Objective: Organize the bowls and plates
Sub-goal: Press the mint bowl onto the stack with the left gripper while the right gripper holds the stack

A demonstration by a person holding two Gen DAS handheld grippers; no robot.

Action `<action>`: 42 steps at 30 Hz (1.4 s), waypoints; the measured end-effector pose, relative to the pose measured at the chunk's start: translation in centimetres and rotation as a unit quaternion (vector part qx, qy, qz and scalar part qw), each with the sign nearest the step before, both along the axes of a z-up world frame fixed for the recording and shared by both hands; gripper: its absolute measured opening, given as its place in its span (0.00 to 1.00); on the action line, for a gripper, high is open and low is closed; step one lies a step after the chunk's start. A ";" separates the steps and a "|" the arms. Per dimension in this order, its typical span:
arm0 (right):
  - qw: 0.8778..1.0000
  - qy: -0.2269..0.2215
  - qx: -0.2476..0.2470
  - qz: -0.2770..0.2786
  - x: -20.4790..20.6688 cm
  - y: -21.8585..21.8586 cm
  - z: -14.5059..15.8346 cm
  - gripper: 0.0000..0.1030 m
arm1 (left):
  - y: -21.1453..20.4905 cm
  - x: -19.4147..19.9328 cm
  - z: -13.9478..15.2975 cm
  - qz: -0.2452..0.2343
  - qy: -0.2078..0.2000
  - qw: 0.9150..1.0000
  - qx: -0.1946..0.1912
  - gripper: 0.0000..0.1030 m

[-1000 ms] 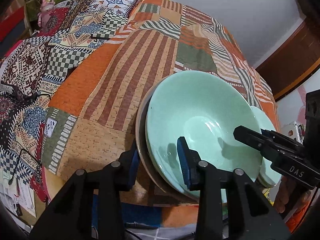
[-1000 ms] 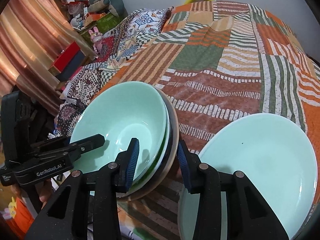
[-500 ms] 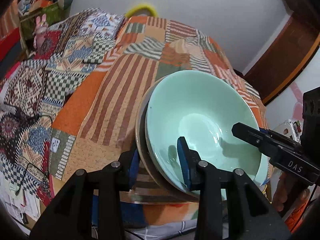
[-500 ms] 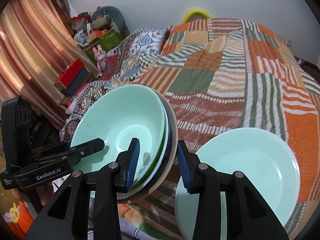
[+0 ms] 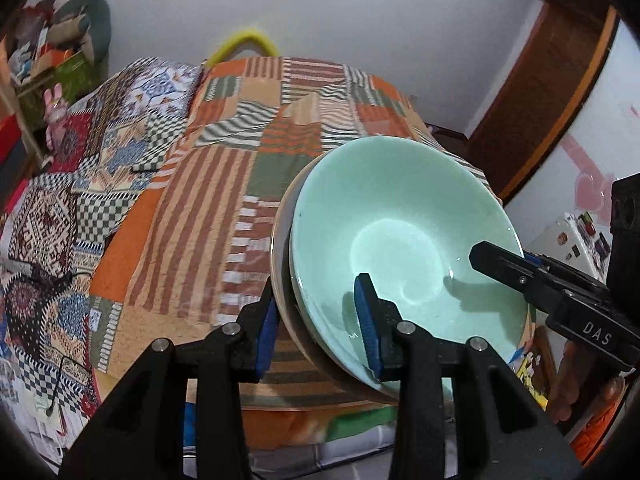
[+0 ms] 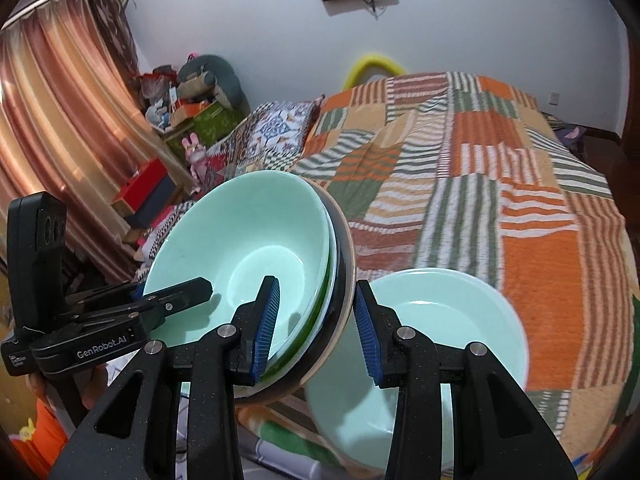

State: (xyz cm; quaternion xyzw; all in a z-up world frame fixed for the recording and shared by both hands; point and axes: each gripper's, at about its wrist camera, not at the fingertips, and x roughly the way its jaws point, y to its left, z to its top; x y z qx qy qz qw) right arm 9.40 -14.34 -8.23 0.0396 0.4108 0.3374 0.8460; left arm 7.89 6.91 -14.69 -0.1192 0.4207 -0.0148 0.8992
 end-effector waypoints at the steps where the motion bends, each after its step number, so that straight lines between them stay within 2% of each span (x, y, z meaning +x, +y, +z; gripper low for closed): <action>1: 1.000 -0.001 0.003 -0.004 -0.1 -0.6 0.1 0.34 | -0.6 0.1 0.1 -0.004 0.000 1.000 0.003 0.35; 9: 0.999 0.001 0.005 -0.043 -0.5 -5.3 0.1 0.34 | -5.6 1.3 -0.1 -0.044 0.008 0.999 0.004 0.35; 18: 0.997 0.020 0.001 -0.079 -1.1 -8.3 -1.2 0.34 | -8.4 2.5 -1.7 -0.076 0.032 0.997 0.008 0.35; 32: 0.993 0.064 -0.007 -0.098 0.0 -9.4 -4.3 0.34 | -9.3 4.6 -5.5 -0.087 0.081 0.993 0.007 0.35; 42: 0.992 0.081 0.003 -0.099 0.6 -9.6 -5.4 0.36 | -8.8 5.4 -6.1 -0.085 0.083 0.993 -0.016 0.37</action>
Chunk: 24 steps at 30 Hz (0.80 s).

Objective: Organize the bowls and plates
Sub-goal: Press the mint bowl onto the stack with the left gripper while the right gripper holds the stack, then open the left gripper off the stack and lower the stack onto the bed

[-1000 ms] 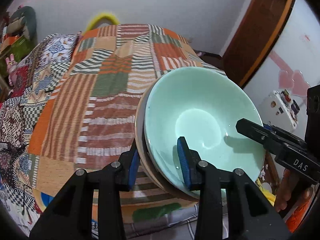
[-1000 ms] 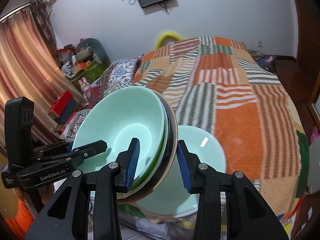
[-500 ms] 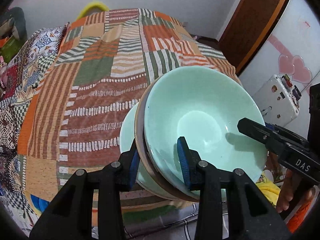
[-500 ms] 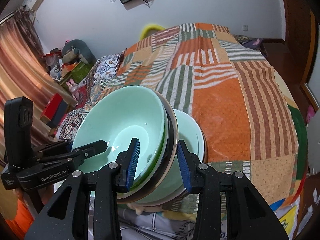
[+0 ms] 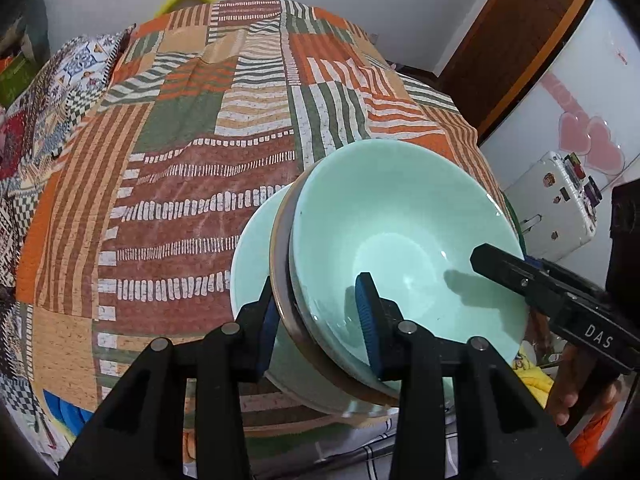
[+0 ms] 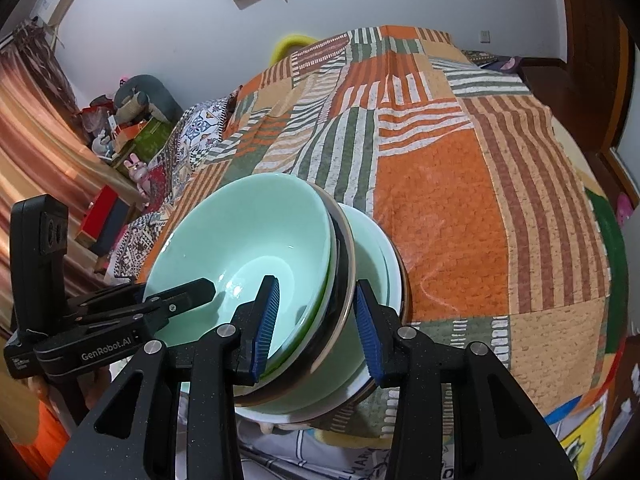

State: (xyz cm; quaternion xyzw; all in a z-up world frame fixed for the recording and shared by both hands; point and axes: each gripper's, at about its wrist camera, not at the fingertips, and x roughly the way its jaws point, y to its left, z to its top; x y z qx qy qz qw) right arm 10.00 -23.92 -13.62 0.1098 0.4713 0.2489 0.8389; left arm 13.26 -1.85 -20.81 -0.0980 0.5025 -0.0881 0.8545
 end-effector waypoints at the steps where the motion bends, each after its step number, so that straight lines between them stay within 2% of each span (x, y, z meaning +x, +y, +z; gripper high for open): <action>1: 1.000 0.002 0.003 0.000 0.1 -0.1 -0.1 0.36 | 0.1 0.1 -0.1 0.000 0.001 1.000 -0.003 0.37; 5: 1.000 0.008 0.015 0.002 0.3 -0.3 -0.3 0.39 | 0.3 0.3 -0.2 0.002 0.004 1.000 -0.014 0.37; 10: 1.000 -0.016 -0.012 0.007 0.0 0.3 0.3 0.39 | -0.5 0.0 0.4 -0.002 -0.022 0.999 0.032 0.38; 13: 0.999 -0.027 -0.022 0.006 -0.3 0.2 0.9 0.39 | -0.3 -0.3 0.9 0.002 -0.028 0.999 0.033 0.37; 16: 0.999 -0.043 -0.024 0.002 -0.6 -0.3 1.8 0.39 | 0.2 -1.2 2.6 0.009 -0.058 0.998 0.035 0.37; 21: 0.996 -0.082 -0.023 -0.001 -1.3 -0.7 4.5 0.40 | 0.9 -3.5 7.2 0.017 -0.124 0.992 0.032 0.37; 24: 0.993 -0.116 -0.014 -0.001 -2.3 -0.7 6.8 0.47 | 1.0 -5.0 9.9 0.019 -0.162 0.986 0.027 0.38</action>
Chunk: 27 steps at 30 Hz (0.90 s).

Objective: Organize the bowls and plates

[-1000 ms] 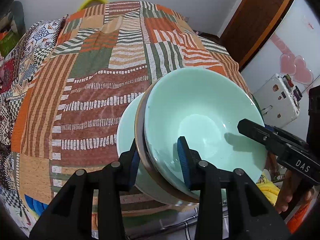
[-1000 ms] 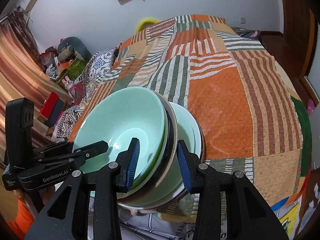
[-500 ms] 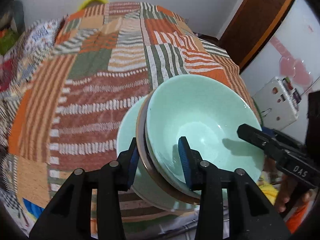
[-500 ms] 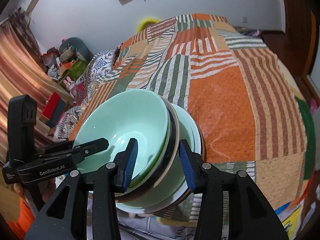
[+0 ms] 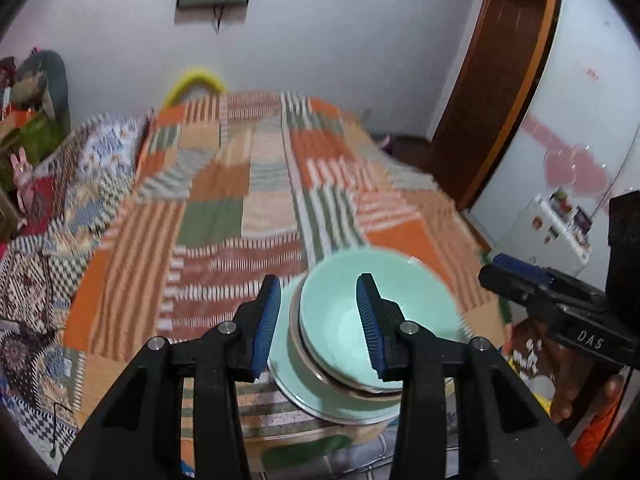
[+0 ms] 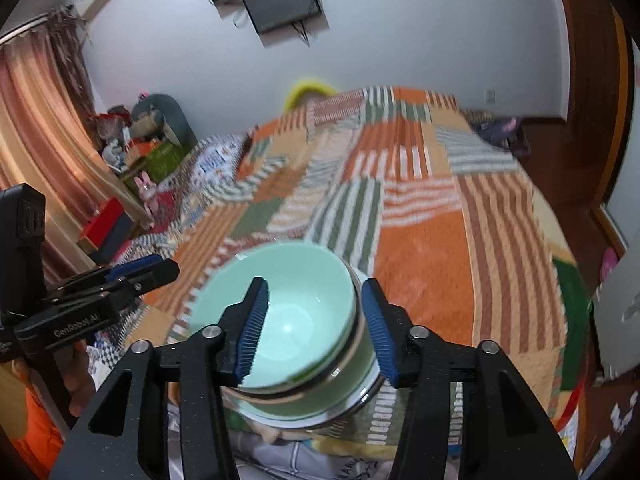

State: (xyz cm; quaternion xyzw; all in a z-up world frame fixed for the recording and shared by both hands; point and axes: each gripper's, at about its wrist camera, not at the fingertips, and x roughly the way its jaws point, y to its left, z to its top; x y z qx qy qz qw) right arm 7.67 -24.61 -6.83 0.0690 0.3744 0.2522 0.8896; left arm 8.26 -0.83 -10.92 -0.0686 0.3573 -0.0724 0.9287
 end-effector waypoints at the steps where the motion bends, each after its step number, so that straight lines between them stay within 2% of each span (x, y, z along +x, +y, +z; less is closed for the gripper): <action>1: 1.000 -0.008 0.002 0.001 -0.3 0.1 0.5 0.48 | 0.0 -0.5 0.9 0.000 -0.013 1.000 -0.001 0.39; 7: 0.996 -0.094 0.004 0.008 -3.2 0.5 5.2 0.54 | -0.6 -3.4 5.0 -0.006 -0.076 0.997 0.010 0.39; 12: 0.988 -0.155 0.016 0.007 -5.6 0.1 8.6 0.54 | -1.5 -6.1 7.6 -0.003 -0.125 0.992 0.029 0.40; 13: 0.986 -0.164 0.018 0.005 -6.0 0.0 9.1 0.54 | -1.6 -6.7 8.1 -0.002 -0.136 0.990 0.031 0.43; 16: 0.981 -0.192 0.025 -0.001 -7.2 -0.4 10.5 0.65 | -1.8 -8.0 9.2 0.001 -0.163 0.986 0.033 0.51; 21: 0.973 -0.229 0.030 -0.004 -8.7 -0.8 11.8 0.69 | -1.7 -9.6 10.5 0.006 -0.190 0.981 0.028 0.66; 23: 0.971 -0.236 0.033 -0.004 -9.0 -0.9 12.1 0.80 | -1.7 -10.1 10.8 0.011 -0.199 0.980 0.028 0.75; 26: 0.969 -0.244 0.040 -0.002 -9.2 -0.9 12.2 0.82 | -1.4 -10.6 11.2 0.018 -0.213 0.977 0.023 0.89; 27: 0.969 -0.244 0.040 -0.001 -9.2 -0.9 12.2 0.82 | -1.4 -10.8 11.2 0.021 -0.218 0.975 0.022 0.90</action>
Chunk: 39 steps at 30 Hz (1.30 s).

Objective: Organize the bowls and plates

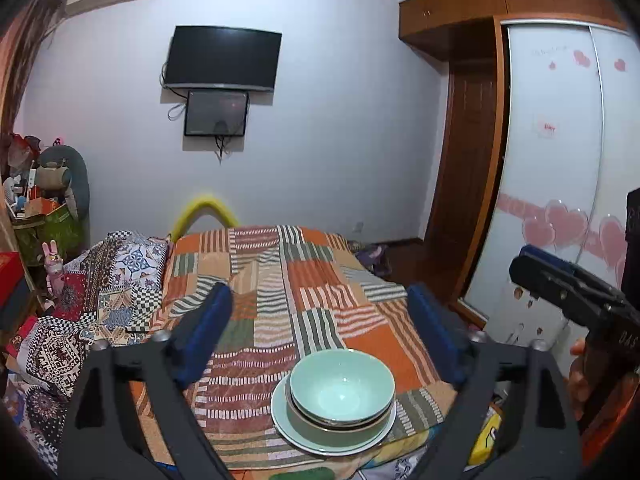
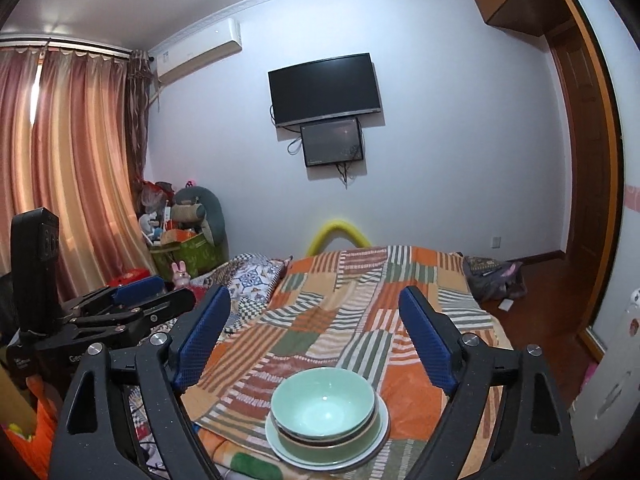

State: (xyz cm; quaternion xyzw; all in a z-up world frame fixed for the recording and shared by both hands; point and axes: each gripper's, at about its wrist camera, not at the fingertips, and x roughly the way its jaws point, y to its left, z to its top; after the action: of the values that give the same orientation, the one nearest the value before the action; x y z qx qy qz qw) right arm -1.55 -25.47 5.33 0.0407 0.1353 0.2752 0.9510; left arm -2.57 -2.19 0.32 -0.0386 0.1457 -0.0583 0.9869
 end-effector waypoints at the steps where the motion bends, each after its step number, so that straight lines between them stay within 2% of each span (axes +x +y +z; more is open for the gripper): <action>1: 1.000 -0.001 -0.001 0.001 0.0 0.1 -0.1 0.82 | 0.0 -0.2 0.1 0.003 -0.005 1.000 0.000 0.92; 3: 1.000 -0.001 -0.004 0.001 0.1 0.4 -0.1 0.86 | 0.0 -0.6 0.2 0.011 -0.015 1.000 0.005 0.94; 5: 1.000 -0.002 -0.003 0.000 0.2 0.4 -0.2 0.95 | 0.0 -0.8 0.2 0.014 -0.019 1.000 0.010 0.96; 7: 1.000 -0.003 0.003 0.000 0.0 0.3 -0.2 0.98 | -0.1 -0.8 0.2 0.015 -0.020 1.000 0.011 0.96; 39: 1.000 0.001 0.008 0.001 -0.4 -0.5 -0.3 1.00 | -0.2 -0.6 -0.7 0.021 -0.017 1.000 0.007 0.98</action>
State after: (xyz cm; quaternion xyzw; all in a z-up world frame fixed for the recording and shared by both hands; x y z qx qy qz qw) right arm -2.00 -26.01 5.08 0.0486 0.1336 0.2768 0.9503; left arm -3.21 -2.35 -0.37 -0.0341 0.1289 -0.0368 0.9904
